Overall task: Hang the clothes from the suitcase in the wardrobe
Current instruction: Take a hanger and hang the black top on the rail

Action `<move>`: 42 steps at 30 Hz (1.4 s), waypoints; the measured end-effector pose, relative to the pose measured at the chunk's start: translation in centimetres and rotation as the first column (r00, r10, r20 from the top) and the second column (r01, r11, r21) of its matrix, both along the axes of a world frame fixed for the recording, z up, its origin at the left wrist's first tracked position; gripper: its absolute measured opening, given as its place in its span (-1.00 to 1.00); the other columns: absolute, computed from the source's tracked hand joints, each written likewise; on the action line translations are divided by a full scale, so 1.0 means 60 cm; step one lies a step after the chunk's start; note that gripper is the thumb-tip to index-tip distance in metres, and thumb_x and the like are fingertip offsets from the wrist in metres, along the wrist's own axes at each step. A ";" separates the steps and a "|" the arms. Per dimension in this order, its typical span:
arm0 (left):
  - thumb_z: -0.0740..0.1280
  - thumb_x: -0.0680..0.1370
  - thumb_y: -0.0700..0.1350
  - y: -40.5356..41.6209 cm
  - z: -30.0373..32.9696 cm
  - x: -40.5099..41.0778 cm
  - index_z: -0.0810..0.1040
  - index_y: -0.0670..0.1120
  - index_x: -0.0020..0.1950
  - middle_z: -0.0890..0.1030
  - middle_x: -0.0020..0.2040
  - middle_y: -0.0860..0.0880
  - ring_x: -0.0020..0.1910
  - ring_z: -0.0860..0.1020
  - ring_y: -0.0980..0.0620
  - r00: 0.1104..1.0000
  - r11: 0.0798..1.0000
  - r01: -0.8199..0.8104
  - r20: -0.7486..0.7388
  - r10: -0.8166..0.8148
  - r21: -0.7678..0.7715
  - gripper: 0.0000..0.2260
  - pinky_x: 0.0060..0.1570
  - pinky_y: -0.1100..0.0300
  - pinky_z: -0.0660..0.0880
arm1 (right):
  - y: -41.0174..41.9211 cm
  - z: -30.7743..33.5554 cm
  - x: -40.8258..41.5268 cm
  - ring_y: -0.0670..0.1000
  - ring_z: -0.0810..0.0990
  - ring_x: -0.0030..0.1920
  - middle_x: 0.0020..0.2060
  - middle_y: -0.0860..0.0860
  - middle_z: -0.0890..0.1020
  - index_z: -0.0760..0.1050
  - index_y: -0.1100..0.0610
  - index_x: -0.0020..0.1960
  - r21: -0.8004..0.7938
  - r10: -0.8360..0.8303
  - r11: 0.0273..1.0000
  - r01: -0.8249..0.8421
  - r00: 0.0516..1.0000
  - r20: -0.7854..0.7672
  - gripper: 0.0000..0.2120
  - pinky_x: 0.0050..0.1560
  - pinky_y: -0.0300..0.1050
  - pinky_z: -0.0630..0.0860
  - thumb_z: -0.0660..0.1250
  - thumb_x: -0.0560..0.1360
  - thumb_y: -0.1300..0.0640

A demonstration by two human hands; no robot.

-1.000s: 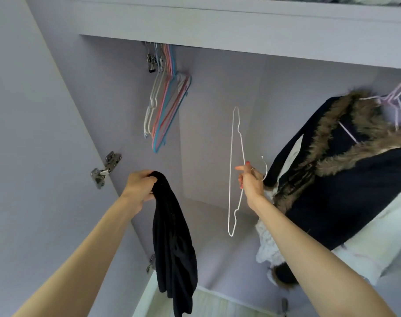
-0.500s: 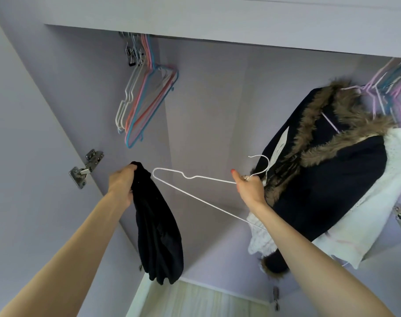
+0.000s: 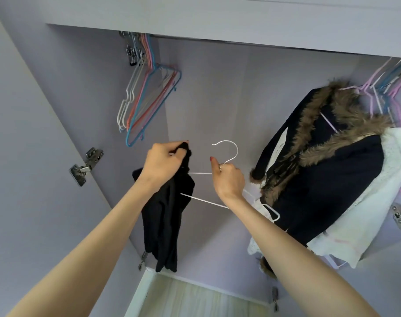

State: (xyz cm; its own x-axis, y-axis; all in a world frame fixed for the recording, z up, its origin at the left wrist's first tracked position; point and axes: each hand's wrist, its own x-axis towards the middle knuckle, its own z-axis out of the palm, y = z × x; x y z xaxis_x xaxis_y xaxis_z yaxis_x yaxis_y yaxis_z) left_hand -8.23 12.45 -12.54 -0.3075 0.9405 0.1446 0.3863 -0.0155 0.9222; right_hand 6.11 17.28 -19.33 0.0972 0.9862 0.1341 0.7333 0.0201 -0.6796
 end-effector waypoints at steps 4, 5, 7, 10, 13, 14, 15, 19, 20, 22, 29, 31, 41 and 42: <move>0.21 0.58 -0.23 -0.020 0.028 0.001 0.52 -0.03 0.26 0.62 0.01 -0.06 -0.12 0.60 0.11 0.941 0.929 0.337 0.038 -0.335 -0.155 -0.71 0.07 0.17 0.55 | 0.010 0.005 -0.005 0.14 0.41 -0.33 -0.51 0.05 0.37 0.20 0.17 -0.49 -0.040 -0.035 0.999 0.024 0.947 -0.318 -0.42 -0.26 -0.09 0.27 0.06 0.61 -0.12; 0.21 0.57 -0.24 -0.022 0.027 -0.008 0.50 -0.06 0.30 0.63 0.04 -0.05 -0.06 0.61 0.06 0.940 0.933 0.331 -0.035 -0.339 -0.142 -0.69 0.13 0.14 0.53 | 0.014 0.004 0.000 0.13 0.39 -0.35 -0.52 0.06 0.36 0.19 0.18 -0.49 -0.040 -0.034 0.999 0.020 0.922 -0.385 -0.42 -0.26 -0.08 0.28 0.08 0.60 -0.12; 0.22 0.55 -0.23 -0.014 0.022 -0.038 0.55 -0.05 0.24 0.66 0.02 -0.02 0.02 0.61 0.03 0.942 0.990 0.123 -0.322 -0.096 0.066 -0.70 0.16 0.14 0.50 | 0.016 0.001 0.015 0.10 0.33 -0.39 -0.54 0.07 0.30 0.14 0.17 -0.50 -0.027 -0.032 0.999 0.022 0.892 -0.450 -0.43 -0.25 -0.05 0.27 0.12 0.59 -0.10; 0.19 0.58 -0.13 -0.001 0.013 -0.088 0.49 -0.04 0.30 0.57 0.18 -0.06 0.23 0.47 -0.09 0.884 0.958 -0.056 -0.433 0.178 0.281 -0.70 0.27 0.07 0.37 | 0.015 -0.006 0.041 0.02 0.26 -0.47 -0.57 0.03 0.24 0.09 0.13 -0.51 -0.045 -0.067 0.998 0.051 0.848 -0.526 -0.43 -0.30 -0.10 0.25 0.20 0.58 -0.04; 0.04 0.64 0.04 -0.007 -0.002 -0.103 0.32 -0.03 0.42 0.38 0.38 -0.03 0.40 0.29 -0.01 0.994 0.998 -0.028 -0.108 0.022 -0.051 -0.62 0.37 0.18 0.15 | 0.013 -0.003 0.062 -0.12 0.19 -0.63 -0.68 -0.10 0.21 0.08 0.10 -0.52 -0.126 -0.149 0.988 0.090 0.770 -0.621 -0.43 -0.44 -0.19 0.20 0.24 0.56 -0.01; 0.00 0.63 0.10 -0.013 -0.010 -0.099 0.33 -0.04 0.42 0.41 0.36 -0.02 0.37 0.33 0.01 0.999 0.984 0.038 0.033 -0.033 -0.176 -0.58 0.37 0.18 0.17 | 0.012 -0.001 0.067 -0.12 0.16 -0.65 -0.70 -0.13 0.19 0.07 0.09 -0.50 -0.146 -0.159 0.986 0.083 0.738 -0.656 -0.44 -0.46 -0.21 0.17 0.25 0.56 -0.01; -0.01 0.62 0.13 -0.018 -0.020 -0.094 0.39 -0.04 0.37 0.46 0.29 0.00 0.30 0.41 0.03 0.991 0.965 0.106 0.110 -0.082 -0.240 -0.57 0.36 0.16 0.23 | 0.014 0.000 0.073 -0.13 0.13 -0.65 -0.70 -0.14 0.17 0.07 0.08 -0.48 -0.161 -0.168 0.984 0.077 0.712 -0.682 -0.46 -0.49 -0.23 0.16 0.25 0.56 -0.01; 0.14 0.63 -0.07 -0.007 -0.028 -0.092 0.44 -0.04 -0.22 0.41 -0.25 0.00 -0.23 0.36 0.10 0.994 1.000 0.025 0.106 -0.023 -0.013 -0.76 -0.13 0.20 0.29 | 0.013 -0.005 0.095 -0.12 0.12 -0.61 -0.64 -0.10 0.16 0.05 0.07 -0.45 -0.190 -0.195 0.978 0.083 0.677 -0.709 -0.47 -0.56 -0.30 0.13 0.27 0.55 0.00; 0.16 0.62 -0.10 -0.002 -0.017 -0.094 0.41 -0.07 -0.24 0.37 -0.27 -0.02 -0.24 0.33 0.08 0.993 0.998 -0.027 0.117 0.020 0.052 -0.76 -0.17 0.19 0.26 | 0.010 -0.009 0.102 -0.11 0.13 -0.60 -0.61 -0.06 0.17 0.06 0.07 -0.46 -0.180 -0.191 0.980 0.090 0.693 -0.695 -0.47 -0.53 -0.28 0.15 0.26 0.55 0.01; 0.17 0.62 -0.13 0.007 0.014 -0.096 0.42 -0.11 -0.21 0.39 -0.28 0.00 -0.25 0.35 0.11 0.995 0.985 -0.065 0.083 0.052 0.160 -0.79 -0.18 0.25 0.30 | 0.004 -0.020 0.112 -0.10 0.17 -0.59 -0.57 0.00 0.20 0.09 0.11 -0.49 -0.155 -0.193 0.980 0.121 0.742 -0.642 -0.47 -0.48 -0.25 0.20 0.26 0.56 0.03; 0.21 0.60 -0.17 0.020 0.073 -0.061 0.50 -0.09 -0.16 0.49 -0.18 0.08 -0.12 0.44 0.16 0.962 0.949 0.086 -0.273 0.000 0.303 -0.85 0.05 0.29 0.34 | 0.004 -0.039 0.088 -0.10 0.20 -0.59 -0.59 -0.01 0.22 0.12 0.10 -0.48 -0.192 -0.247 0.969 0.157 0.673 -0.697 -0.48 -0.43 -0.19 0.21 0.29 0.55 0.03; 0.22 0.59 -0.13 0.022 0.082 -0.063 0.56 -0.11 -0.10 0.50 -0.10 0.00 -0.01 0.43 0.03 0.947 0.936 0.081 -0.320 0.035 0.343 -0.85 0.20 0.08 0.30 | 0.004 -0.037 0.081 -0.14 0.16 -0.63 -0.63 -0.08 0.20 0.11 0.07 -0.45 -0.292 -0.311 0.949 0.121 0.520 -0.795 -0.49 -0.47 -0.24 0.18 0.29 0.54 -0.01; 0.20 0.59 -0.11 0.028 0.074 -0.077 0.60 -0.04 0.03 0.57 0.07 -0.02 0.18 0.39 -0.09 0.674 0.926 -0.113 -0.657 0.338 0.360 -0.82 -0.03 0.08 0.08 | 0.015 0.011 0.002 -0.13 0.19 -0.64 -0.69 -0.13 0.20 0.10 0.09 -0.49 -0.087 -0.103 0.995 0.056 0.637 -0.764 -0.47 -0.53 -0.32 0.20 0.16 0.60 -0.03; 0.21 0.57 -0.13 0.028 0.069 -0.083 0.60 -0.04 0.07 0.56 0.10 -0.05 0.19 0.40 -0.12 0.588 0.918 -0.123 -0.718 0.373 0.376 -0.82 0.01 0.01 0.12 | 0.017 0.017 0.000 -0.14 0.25 -0.64 -0.70 -0.12 0.25 0.15 0.12 -0.52 -0.050 -0.069 0.998 0.047 0.677 -0.733 -0.45 -0.53 -0.36 0.23 0.15 0.60 -0.04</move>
State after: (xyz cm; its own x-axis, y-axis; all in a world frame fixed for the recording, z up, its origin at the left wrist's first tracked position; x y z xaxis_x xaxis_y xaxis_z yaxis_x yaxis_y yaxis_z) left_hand -13.19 14.11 -8.41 -0.1809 0.7299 0.6592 0.9663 0.0071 0.2573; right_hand 6.11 18.28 -18.30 0.2108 0.9771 -0.0294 -0.0016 -0.0297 -0.9996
